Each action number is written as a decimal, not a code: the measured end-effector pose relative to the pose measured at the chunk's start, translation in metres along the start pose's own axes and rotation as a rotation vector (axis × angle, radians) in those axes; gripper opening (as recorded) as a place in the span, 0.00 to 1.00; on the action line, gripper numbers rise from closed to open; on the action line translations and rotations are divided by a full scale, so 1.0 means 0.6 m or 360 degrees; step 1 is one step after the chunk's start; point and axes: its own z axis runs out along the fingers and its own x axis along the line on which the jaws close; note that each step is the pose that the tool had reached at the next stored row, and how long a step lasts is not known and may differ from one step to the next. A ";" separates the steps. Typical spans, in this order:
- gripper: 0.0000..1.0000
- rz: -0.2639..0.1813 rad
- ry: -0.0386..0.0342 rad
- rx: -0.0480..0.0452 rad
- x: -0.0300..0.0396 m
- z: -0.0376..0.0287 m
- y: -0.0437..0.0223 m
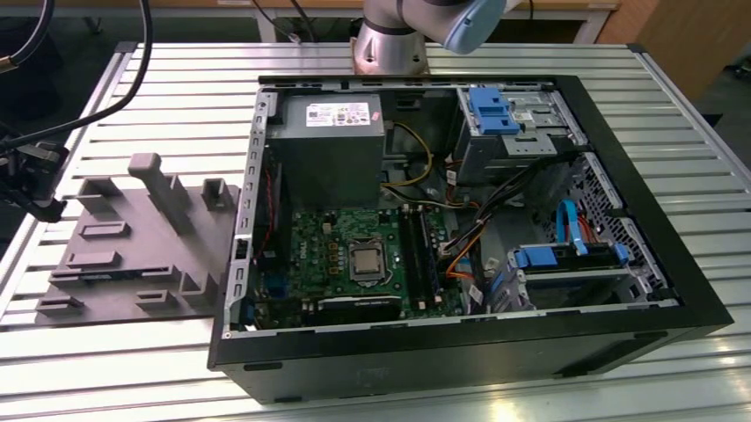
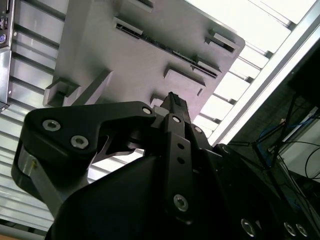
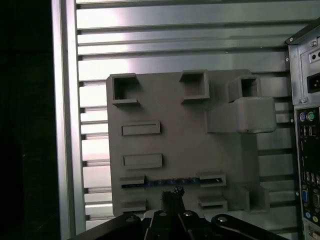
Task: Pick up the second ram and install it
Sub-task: 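Pick up the second ram and move it above second insertion slot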
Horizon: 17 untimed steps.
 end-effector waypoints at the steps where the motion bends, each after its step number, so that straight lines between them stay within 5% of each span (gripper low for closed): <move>1: 0.11 0.0000 0.0000 0.0000 0.000 0.000 0.000; 8: 0.11 -0.0026 0.0001 -0.0001 0.000 0.000 0.000; 17: 0.11 -0.0183 0.0008 -0.0004 0.000 0.000 0.000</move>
